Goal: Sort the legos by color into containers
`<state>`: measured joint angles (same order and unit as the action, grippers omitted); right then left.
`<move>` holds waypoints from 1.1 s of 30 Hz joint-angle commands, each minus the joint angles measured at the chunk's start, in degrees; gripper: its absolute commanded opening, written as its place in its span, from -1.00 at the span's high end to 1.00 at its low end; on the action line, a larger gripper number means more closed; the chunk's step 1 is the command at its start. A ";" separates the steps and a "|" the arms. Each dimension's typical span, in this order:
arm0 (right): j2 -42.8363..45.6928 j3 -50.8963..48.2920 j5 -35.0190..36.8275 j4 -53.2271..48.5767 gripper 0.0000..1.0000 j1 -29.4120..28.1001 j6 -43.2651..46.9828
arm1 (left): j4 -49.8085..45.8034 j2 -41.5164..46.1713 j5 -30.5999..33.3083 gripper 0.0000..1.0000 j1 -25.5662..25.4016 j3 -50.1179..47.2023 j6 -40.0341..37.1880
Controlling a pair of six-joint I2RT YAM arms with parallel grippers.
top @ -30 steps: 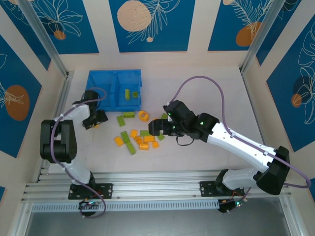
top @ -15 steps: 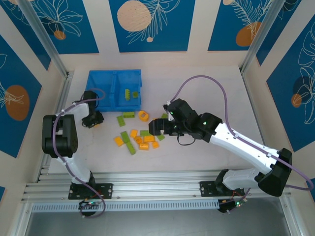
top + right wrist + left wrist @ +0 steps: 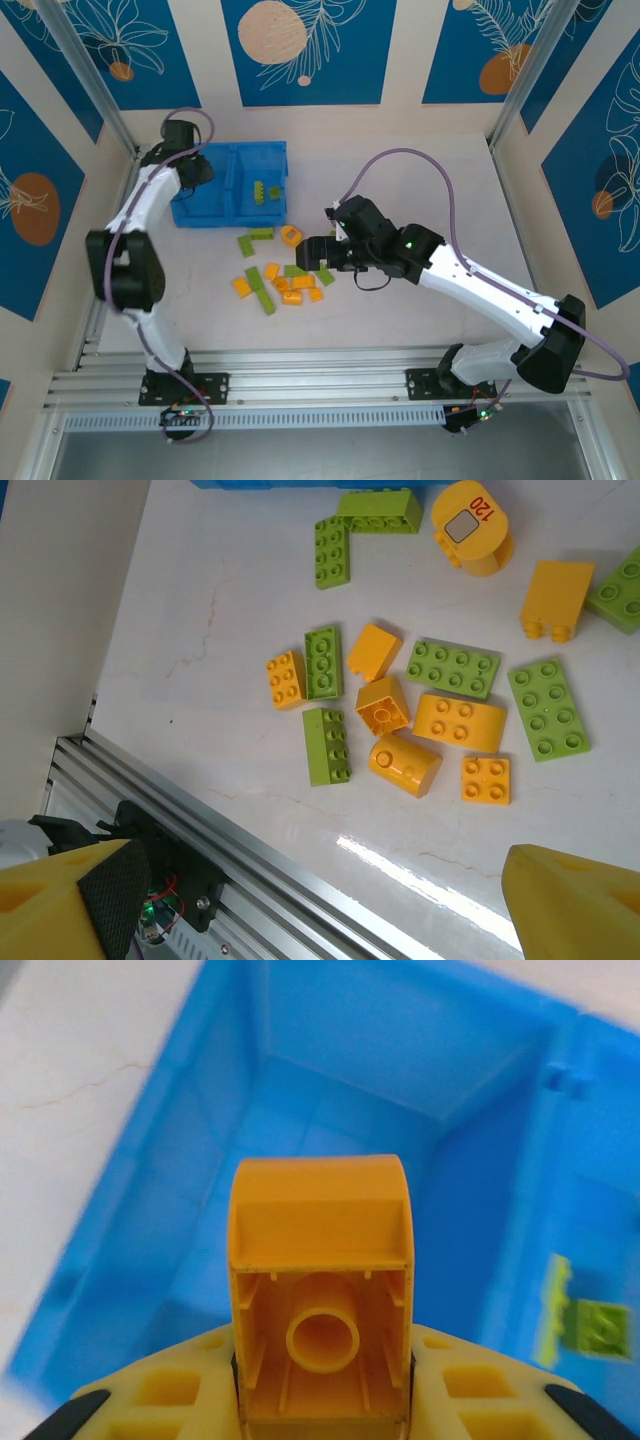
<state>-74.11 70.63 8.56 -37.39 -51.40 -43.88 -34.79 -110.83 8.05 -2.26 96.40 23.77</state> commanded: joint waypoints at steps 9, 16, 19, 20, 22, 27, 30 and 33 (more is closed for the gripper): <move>1.48 0.74 2.39 -1.68 -0.87 -0.50 0.60 | -2.03 -3.11 -4.10 -0.19 0.83 5.10 -2.16; -5.45 3.89 5.02 -0.03 -0.87 1.54 5.45 | -1.86 25.04 -8.08 -0.19 -4.76 -11.39 -0.96; -9.89 5.04 11.77 -0.66 -0.93 3.93 2.85 | -5.05 34.72 -4.83 -0.19 -13.36 -16.33 -5.37; -11.52 5.18 12.74 -0.60 -0.96 5.58 1.53 | -5.93 37.34 -4.59 -0.19 -16.68 -18.16 -7.01; -14.91 5.77 12.16 -0.11 -0.99 8.94 -0.86 | -6.51 41.55 -6.92 -0.20 -21.36 -21.64 -9.21; -26.53 10.45 8.04 0.50 -0.98 15.58 -3.65 | -9.04 49.61 -14.93 -0.36 -29.93 -29.14 -17.98; -33.56 14.41 8.53 -0.43 -0.89 17.06 -5.24 | -10.99 52.30 -16.52 -0.63 -32.37 -32.43 -22.68; -39.61 18.14 6.94 -0.37 -0.74 17.85 -5.86 | -10.20 54.47 -18.07 -0.87 -32.47 -36.04 -23.93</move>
<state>-110.32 85.08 16.51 -36.97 -33.69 -47.48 -43.57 -59.22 -6.48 -34.30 62.41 4.73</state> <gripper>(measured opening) 0.890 0.915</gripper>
